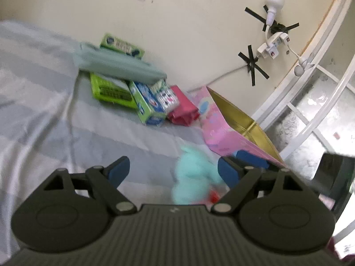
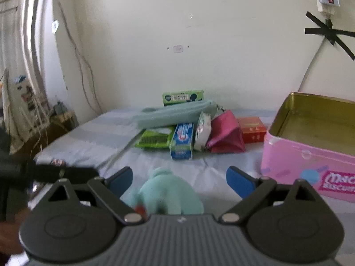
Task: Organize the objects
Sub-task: 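Grasp the teal teddy bear with the left tool, then carry the bear into the pink tin and open the left tool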
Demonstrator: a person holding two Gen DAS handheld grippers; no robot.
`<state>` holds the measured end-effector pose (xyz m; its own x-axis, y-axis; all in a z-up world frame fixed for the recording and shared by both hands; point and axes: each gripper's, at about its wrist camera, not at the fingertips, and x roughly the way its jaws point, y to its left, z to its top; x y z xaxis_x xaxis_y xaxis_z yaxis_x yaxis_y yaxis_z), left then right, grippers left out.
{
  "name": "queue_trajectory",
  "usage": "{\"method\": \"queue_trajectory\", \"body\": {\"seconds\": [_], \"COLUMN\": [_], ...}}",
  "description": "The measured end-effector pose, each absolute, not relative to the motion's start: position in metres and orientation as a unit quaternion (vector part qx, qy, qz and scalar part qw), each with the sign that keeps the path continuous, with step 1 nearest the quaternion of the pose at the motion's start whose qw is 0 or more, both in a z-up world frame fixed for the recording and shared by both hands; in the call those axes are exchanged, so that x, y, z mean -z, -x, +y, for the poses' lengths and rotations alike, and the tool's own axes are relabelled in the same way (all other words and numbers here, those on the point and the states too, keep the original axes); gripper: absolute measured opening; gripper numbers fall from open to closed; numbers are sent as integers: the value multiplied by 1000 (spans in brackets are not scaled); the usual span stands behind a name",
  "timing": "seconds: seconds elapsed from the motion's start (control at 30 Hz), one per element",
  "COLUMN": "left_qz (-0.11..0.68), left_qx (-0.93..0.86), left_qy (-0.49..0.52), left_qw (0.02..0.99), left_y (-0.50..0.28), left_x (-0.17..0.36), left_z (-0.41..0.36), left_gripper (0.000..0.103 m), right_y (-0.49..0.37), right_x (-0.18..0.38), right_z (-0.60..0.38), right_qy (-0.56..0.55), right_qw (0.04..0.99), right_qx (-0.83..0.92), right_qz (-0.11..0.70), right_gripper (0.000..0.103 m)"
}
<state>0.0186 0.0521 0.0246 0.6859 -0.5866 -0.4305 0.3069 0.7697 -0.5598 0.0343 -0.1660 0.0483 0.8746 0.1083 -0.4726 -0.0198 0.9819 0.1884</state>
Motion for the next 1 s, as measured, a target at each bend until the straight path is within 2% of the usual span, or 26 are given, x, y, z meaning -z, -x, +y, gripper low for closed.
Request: {"method": "queue_trajectory", "body": {"seconds": [0.13, 0.27, 0.3, 0.33, 0.47, 0.57, 0.63, 0.77, 0.9, 0.97, 1.0], "left_qz": [325, 342, 357, 372, 377, 348, 330, 292, 268, 267, 273], "left_qx": [276, 285, 285, 292, 273, 300, 320, 370, 409, 400, 385], "left_qy": [231, 198, 196, 199, 166, 166, 155, 98, 77, 72, 71], "left_qw": [875, 873, 867, 858, 869, 873, 875, 876, 869, 874, 879], "left_y": [-20, -32, -38, -43, -41, -46, -54, -76, -99, -114, -120], "left_x": [-20, -18, -13, -8, -7, -36, -53, -83, -90, -86, -83], "left_z": [51, 28, 23, 20, 6, -1, -19, -88, -156, -184, -192], "left_gripper": [79, 72, 62, 58, 56, 56, 56, 56, 57, 62, 68], "right_y": [-19, -28, -38, -45, -59, -39, -30, -15, -5, -4, -9], "right_x": [-31, -12, -9, -6, 2, -13, -27, -45, -53, -50, -46], "right_z": [-156, -139, -134, -132, -127, -128, -140, -176, -232, -261, -272], "right_qy": [-68, -43, -35, -30, -34, 12, 20, 43, 31, 35, 38], "right_qw": [952, 941, 940, 940, 936, 960, 972, 983, 979, 972, 965], "right_qx": [-104, -99, -93, -98, -115, -92, -61, 28, 116, 166, 200], "right_qz": [279, 320, 325, 325, 330, 264, 226, 178, 165, 162, 165], "right_gripper": [95, 93, 90, 83, 66, 64, 58, 58, 60, 81, 92]}}
